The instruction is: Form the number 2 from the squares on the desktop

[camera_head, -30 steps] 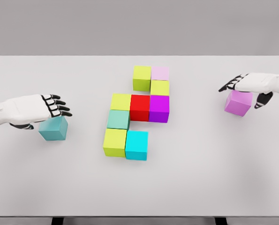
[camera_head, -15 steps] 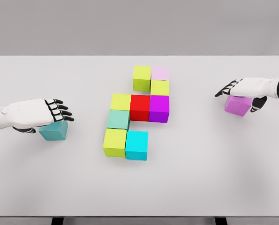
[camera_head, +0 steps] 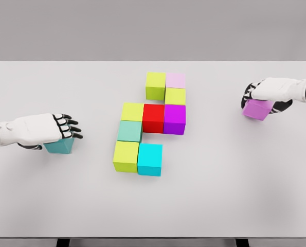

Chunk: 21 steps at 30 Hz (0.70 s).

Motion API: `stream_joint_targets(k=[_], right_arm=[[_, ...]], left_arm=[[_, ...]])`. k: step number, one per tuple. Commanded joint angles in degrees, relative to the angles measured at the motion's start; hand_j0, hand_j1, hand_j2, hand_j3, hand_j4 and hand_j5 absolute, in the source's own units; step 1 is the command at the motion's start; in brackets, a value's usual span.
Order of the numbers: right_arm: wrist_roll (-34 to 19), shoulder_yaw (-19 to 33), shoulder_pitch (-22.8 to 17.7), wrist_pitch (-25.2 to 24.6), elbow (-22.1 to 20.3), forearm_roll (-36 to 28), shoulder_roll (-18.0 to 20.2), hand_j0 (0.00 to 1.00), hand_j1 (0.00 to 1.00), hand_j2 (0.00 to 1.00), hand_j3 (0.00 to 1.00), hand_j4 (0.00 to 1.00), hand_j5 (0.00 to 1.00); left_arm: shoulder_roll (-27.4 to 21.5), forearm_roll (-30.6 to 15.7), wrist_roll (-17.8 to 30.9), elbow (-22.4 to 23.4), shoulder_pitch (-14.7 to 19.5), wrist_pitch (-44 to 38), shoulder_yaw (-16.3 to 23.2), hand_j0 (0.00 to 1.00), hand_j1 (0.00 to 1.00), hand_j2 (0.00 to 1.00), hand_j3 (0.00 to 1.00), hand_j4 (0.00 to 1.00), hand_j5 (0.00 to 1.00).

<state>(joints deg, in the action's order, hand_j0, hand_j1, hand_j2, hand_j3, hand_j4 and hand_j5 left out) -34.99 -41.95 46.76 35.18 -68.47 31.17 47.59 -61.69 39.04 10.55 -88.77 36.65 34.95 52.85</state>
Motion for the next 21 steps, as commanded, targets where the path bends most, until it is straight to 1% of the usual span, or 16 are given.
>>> stream_joint_targets(k=[1,2,4,6,8,9,11,15,17,21], right_arm=[[-0.01,2.4,0.0,-0.18,-3.95,-0.41,1.89,0.63,0.63,0.63,0.63,0.63,0.63],[-0.01,2.4,-0.09,-0.18,-4.74,-0.49,2.42,0.63,0.63,0.63,0.63,0.63,0.63],[-0.01,2.49,-0.09,-0.18,-5.88,-0.49,2.94,0.63,0.63,0.63,0.63,0.63,0.63],[-0.01,2.4,-0.26,-0.18,-7.55,-0.49,3.56,0.64,0.64,0.64,0.64,0.64,0.64],[-0.01,2.49,-1.32,-0.18,-9.92,-0.49,4.88,0.64,0.64,0.64,0.64,0.64,0.64],[-0.01,2.58,-2.46,-0.18,-12.82,-0.67,6.37,0.64,0.64,0.64,0.64,0.64,0.64],[-0.01,2.58,-3.08,-0.18,-15.29,-3.21,8.3,0.64,0.64,0.64,0.64,0.64,0.64],[-0.01,2.58,-6.15,-0.18,-23.19,-7.87,13.83,0.64,0.64,0.64,0.64,0.64,0.64],[-0.01,2.58,-7.47,-0.18,-26.62,-9.81,16.13,0.64,0.64,0.64,0.64,0.64,0.64],[-0.01,2.58,-9.84,-0.18,-30.93,-10.51,16.74,0.64,0.64,0.64,0.64,0.64,0.64]], left_arm=[[0.17,1.82,0.17,0.0,0.0,0.05,0.15,0.78,0.78,0.78,0.78,0.78,0.78],[0.17,2.09,0.26,-0.09,0.0,0.05,0.15,0.7,0.7,0.7,0.7,0.7,0.7],[0.17,2.09,0.26,0.0,0.09,0.05,0.15,0.65,0.65,0.65,0.65,0.65,0.65],[0.17,2.09,0.26,0.08,0.17,0.05,0.06,0.65,0.65,0.65,0.65,0.65,0.65],[0.25,2.18,0.26,0.08,0.26,0.05,-0.03,0.65,0.65,0.65,0.65,0.65,0.65],[0.25,2.18,0.26,0.08,0.35,0.05,-0.12,0.65,0.65,0.65,0.65,0.65,0.65],[0.25,2.09,0.26,0.17,0.79,0.05,-0.21,0.66,0.66,0.66,0.66,0.66,0.66],[0.78,2.09,0.26,0.78,2.45,0.05,-0.38,0.66,0.66,0.66,0.66,0.66,0.66],[2.19,2.09,0.26,1.93,3.25,0.05,-0.38,0.66,0.66,0.66,0.66,0.66,0.66],[5.18,2.18,0.26,5.88,5.62,0.05,-0.29,0.67,0.67,0.67,0.67,0.67,0.67]])
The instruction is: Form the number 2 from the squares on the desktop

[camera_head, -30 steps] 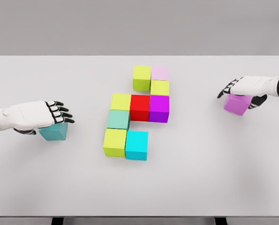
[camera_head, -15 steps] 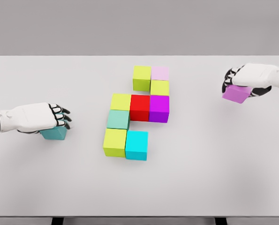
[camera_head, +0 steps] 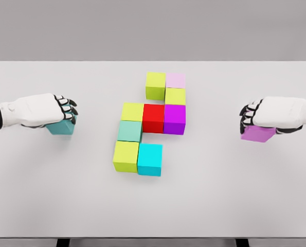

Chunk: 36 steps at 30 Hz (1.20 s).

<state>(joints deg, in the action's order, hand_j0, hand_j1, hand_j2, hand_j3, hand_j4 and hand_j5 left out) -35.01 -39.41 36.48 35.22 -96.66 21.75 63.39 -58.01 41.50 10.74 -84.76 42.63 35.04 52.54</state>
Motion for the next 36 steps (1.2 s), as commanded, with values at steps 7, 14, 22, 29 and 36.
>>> stream_joint_targets(k=[7,14,22,29,36], right_arm=[[0.01,-0.05,-2.37,-0.22,-4.59,-2.24,-0.81,0.64,0.64,0.64,0.64,0.64,0.64],[0.01,-0.4,-2.9,-0.22,-4.59,-0.57,-7.49,0.64,0.64,0.64,0.64,0.64,0.64],[0.01,-0.84,-4.66,-0.22,-4.59,0.05,-11.01,0.65,0.65,0.65,0.65,0.65,0.65],[0.01,-0.84,-5.54,-0.22,-4.68,1.28,-12.77,0.67,0.67,0.67,0.67,0.67,0.67],[0.01,-0.75,-5.45,-0.22,-4.59,2.15,-12.86,0.97,0.97,0.97,0.97,0.97,0.97]], left_arm=[[5.97,-0.19,0.15,6.63,3.51,-0.04,0.28,0.67,0.67,0.67,0.67,0.67,0.67],[12.13,0.33,1.39,11.81,7.38,-0.04,0.46,0.68,0.68,0.68,0.68,0.68,0.68],[19.51,2.36,1.65,20.69,12.66,-0.04,2.83,0.68,0.68,0.68,0.68,0.68,0.68],[26.36,3.23,3.23,27.81,16.26,-0.04,2.83,0.68,0.68,0.68,0.68,0.68,0.68],[30.32,3.94,3.32,32.2,18.72,-0.04,2.83,0.69,0.69,0.69,0.69,0.69,0.69]])
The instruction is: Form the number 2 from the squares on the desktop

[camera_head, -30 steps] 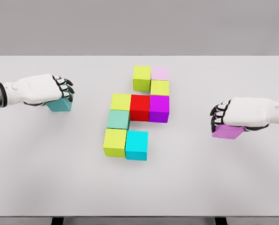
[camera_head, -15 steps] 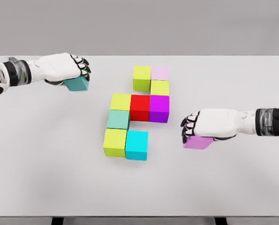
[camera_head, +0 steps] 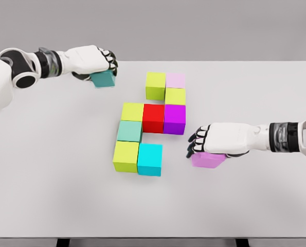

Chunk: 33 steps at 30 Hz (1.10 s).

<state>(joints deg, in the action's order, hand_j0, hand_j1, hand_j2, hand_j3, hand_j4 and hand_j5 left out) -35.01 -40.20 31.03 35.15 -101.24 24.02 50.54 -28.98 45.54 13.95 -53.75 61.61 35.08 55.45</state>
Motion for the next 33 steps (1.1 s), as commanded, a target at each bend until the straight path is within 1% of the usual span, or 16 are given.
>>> stream_joint_targets(k=[1,7,11,13,14,16,18,19,20,22,23,25,27,29,30,33], right_arm=[[0.01,0.04,0.0,-0.15,-0.01,-0.11,-0.01,0.97,0.97,0.97,0.97,0.97,0.97],[0.01,0.21,0.0,-0.15,-0.01,-0.29,-0.01,0.98,0.98,0.98,0.98,0.98,0.98],[0.01,0.83,0.18,-0.15,-0.01,-0.9,0.96,0.99,0.99,0.99,0.99,0.99,0.99],[0.01,1.79,0.26,-0.15,-0.01,-1.17,2.28,0.99,0.99,0.99,0.99,0.99,0.99],[0.01,3.29,0.26,-0.15,-0.01,-1.78,3.15,0.99,0.99,0.99,0.99,0.99,0.99],[0.01,5.13,0.18,-0.15,-0.01,-6.87,5.97,0.99,0.99,0.99,0.99,0.99,0.99],[0.01,8.99,0.0,-0.15,-0.01,-10.39,8.34,0.99,0.99,0.99,0.99,0.99,0.99],[0.01,9.88,-0.09,-0.15,0.08,-12.24,9.48,0.99,0.99,0.99,0.99,0.99,0.99],[0.01,10.5,-0.7,-0.15,0.17,-12.59,10.27,0.99,0.99,0.99,0.99,0.99,0.99],[0.01,11.03,-2.11,-0.15,1.48,-11.37,11.68,1.0,1.0,1.0,1.0,1.0,1.0],[0.01,11.03,-2.11,-0.15,2.62,-9.43,12.74,1.0,1.0,1.0,1.0,1.0,1.0],[0.01,11.2,-2.02,-0.15,4.65,-5.39,12.74,1.0,1.0,1.0,1.0,1.0,1.0],[0.01,11.03,-2.02,-0.15,4.65,-0.12,12.47,1.0,1.0,1.0,1.0,1.0,1.0],[0.01,10.76,-1.93,-0.15,4.65,2.35,12.03,1.0,1.0,1.0,1.0,1.0,1.0],[0.01,10.41,-1.93,-0.15,4.47,3.31,11.86,1.0,1.0,1.0,1.0,1.0,1.0],[0.01,7.16,-1.06,-0.15,3.86,4.02,11.86,1.0,1.0,1.0,1.0,1.0,1.0]], left_arm=[[2.0,-0.1,0.11,2.07,0.09,-0.08,-0.07,0.69,0.69,0.69,0.69,0.69,0.69],[6.57,0.69,0.11,4.79,2.02,-0.08,0.01,0.69,0.69,0.69,0.69,0.69,0.69],[7.45,0.77,0.2,4.79,2.2,-0.08,0.01,0.69,0.69,0.69,0.69,0.69,0.69],[7.89,0.77,0.2,4.79,2.2,-0.08,0.01,0.69,0.69,0.69,0.69,0.69,0.69],[8.15,0.77,0.2,4.79,2.2,-0.08,0.01,0.7,0.7,0.7,0.7,0.7,0.7],[8.24,0.77,0.2,4.79,2.29,-0.08,0.01,0.7,0.7,0.7,0.7,0.7,0.7],[8.59,0.77,0.2,4.79,2.29,-0.08,0.01,0.71,0.71,0.71,0.71,0.71,0.71],[8.59,0.77,0.2,4.79,2.29,-0.08,0.01,0.72,0.72,0.72,0.72,0.72,0.72],[8.59,0.77,0.2,4.79,2.29,-0.08,0.01,0.72,0.72,0.72,0.72,0.72,0.72],[8.68,0.77,0.2,4.79,2.29,-0.08,0.01,0.72,0.72,0.72,0.72,0.72,0.72],[8.68,0.86,0.2,4.79,2.29,-0.08,0.01,0.73,0.73,0.73,0.73,0.73,0.73],[8.68,1.21,0.2,4.79,2.46,-0.08,0.01,0.74,0.74,0.74,0.74,0.74,0.74],[8.68,1.21,0.2,4.79,2.55,-0.08,0.01,0.74,0.74,0.74,0.74,0.74,0.74],[8.77,1.39,0.2,4.79,2.55,-0.08,0.01,0.75,0.75,0.75,0.75,0.75,0.75],[8.77,2.0,0.2,4.79,2.55,-0.08,0.01,0.79,0.79,0.79,0.79,0.79,0.79],[8.86,1.92,0.11,4.88,2.64,-0.08,0.01,1.0,1.0,1.0,1.0,1.0,1.0]])
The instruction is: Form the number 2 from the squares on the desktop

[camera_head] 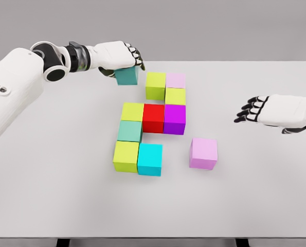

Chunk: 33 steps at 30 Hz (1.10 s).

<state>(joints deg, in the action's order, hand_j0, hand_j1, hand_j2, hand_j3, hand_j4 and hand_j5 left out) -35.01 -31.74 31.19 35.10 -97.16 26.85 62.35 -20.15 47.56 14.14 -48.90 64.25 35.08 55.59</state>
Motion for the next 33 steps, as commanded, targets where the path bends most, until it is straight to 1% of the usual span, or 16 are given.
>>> stream_joint_targets(k=[1,4,5,7,9,13,15,18,19,20,21,22,28,30,32,33], right_arm=[[0.01,-5.08,0.44,-0.1,0.04,1.27,0.14,1.0,1.0,1.0,1.0,1.0,1.0],[0.01,-13.59,5.63,-0.1,0.4,3.46,-0.3,1.0,1.0,1.0,1.0,1.0,1.0],[0.01,-15.89,6.51,-0.1,0.66,4.08,-0.3,1.0,1.0,1.0,1.0,1.0,1.0],[0.01,-16.34,7.22,-0.1,2.24,4.35,-1.0,1.0,1.0,1.0,1.0,1.0,1.0],[0.01,-16.77,7.22,-0.1,4.96,4.52,-1.7,1.0,1.0,1.0,1.0,1.0,1.0],[0.01,-17.13,8.53,-0.1,4.35,6.19,-2.5,1.0,1.0,1.0,1.0,1.0,1.0],[0.01,-18.79,9.67,-0.1,4.26,6.19,-2.5,1.0,1.0,1.0,1.0,1.0,1.0],[0.01,-24.59,12.92,-0.1,4.18,6.11,-2.67,1.0,1.0,1.0,1.0,1.0,1.0],[0.01,-25.82,14.16,-0.1,3.91,6.02,-3.11,1.0,1.0,1.0,1.0,1.0,1.0],[0.01,-26.97,15.13,-0.1,3.47,6.02,-3.11,1.0,1.0,1.0,1.0,1.0,1.0],[0.01,-27.23,15.21,-0.1,3.47,6.02,-3.11,1.0,1.0,1.0,1.0,1.0,1.0],[0.01,-27.32,15.21,-0.1,3.47,6.02,-3.2,1.0,1.0,1.0,1.0,1.0,1.0],[0.01,-28.11,15.74,-0.1,3.47,6.11,-3.37,1.0,1.0,1.0,1.0,1.0,1.0],[0.01,-28.11,16.18,-0.1,3.38,6.02,-3.37,1.0,1.0,1.0,1.0,1.0,1.0],[0.01,-28.11,16.71,-0.1,1.98,5.93,-3.29,1.0,1.0,1.0,1.0,1.0,1.0],[0.01,-28.11,16.71,-0.1,1.01,5.93,-3.29,1.0,1.0,1.0,1.0,1.0,1.0]], left_arm=[[0.02,-0.1,-0.08,0.03,0.0,-0.08,-0.13,1.0,1.0,1.0,1.0,1.0,1.0],[0.02,-0.1,-0.08,0.03,0.09,-0.08,-0.13,1.0,1.0,1.0,1.0,1.0,1.0],[0.46,-0.1,-0.08,0.03,0.09,-0.08,-0.13,1.0,1.0,1.0,1.0,1.0,1.0],[0.9,-0.1,-0.08,1.0,0.18,-0.08,-0.13,1.0,1.0,1.0,1.0,1.0,1.0],[1.25,-0.1,-0.08,1.7,0.53,-0.08,-0.13,1.0,1.0,1.0,1.0,1.0,1.0],[1.51,-0.19,-0.08,3.81,1.41,-0.08,-0.13,1.0,1.0,1.0,1.0,1.0,1.0],[1.34,-0.36,-0.08,4.51,2.11,-0.08,-0.31,1.0,1.0,1.0,1.0,1.0,1.0],[-1.29,-0.89,-0.08,4.25,3.34,-0.08,-0.75,1.0,1.0,1.0,1.0,1.0,1.0],[-2.44,-0.98,-0.08,3.81,3.34,-0.08,-0.84,1.0,1.0,1.0,1.0,1.0,1.0],[-3.93,-0.72,-0.08,3.46,3.69,-0.08,-1.36,0.97,0.97,0.97,0.97,0.97,0.97],[-5.16,-0.54,-0.08,3.28,3.69,-0.08,-1.63,0.87,0.87,0.87,0.87,0.87,0.87],[-6.66,-0.63,-0.08,3.02,3.78,-0.08,-1.71,0.78,0.78,0.78,0.78,0.78,0.78],[-12.99,-0.54,0.01,-2.43,3.08,-0.08,-1.19,0.8,0.8,0.8,0.8,0.8,0.8],[-14.22,-0.36,1.59,-4.01,2.02,-0.08,-1.1,0.8,0.8,0.8,0.8,0.8,0.8],[-15.54,-0.36,2.82,-6.03,1.14,-0.08,-0.92,0.81,0.81,0.81,0.81,0.81,0.81],[-16.59,-0.36,2.82,-7.96,0.7,-0.08,-0.4,0.81,0.81,0.81,0.81,0.81,0.81]])
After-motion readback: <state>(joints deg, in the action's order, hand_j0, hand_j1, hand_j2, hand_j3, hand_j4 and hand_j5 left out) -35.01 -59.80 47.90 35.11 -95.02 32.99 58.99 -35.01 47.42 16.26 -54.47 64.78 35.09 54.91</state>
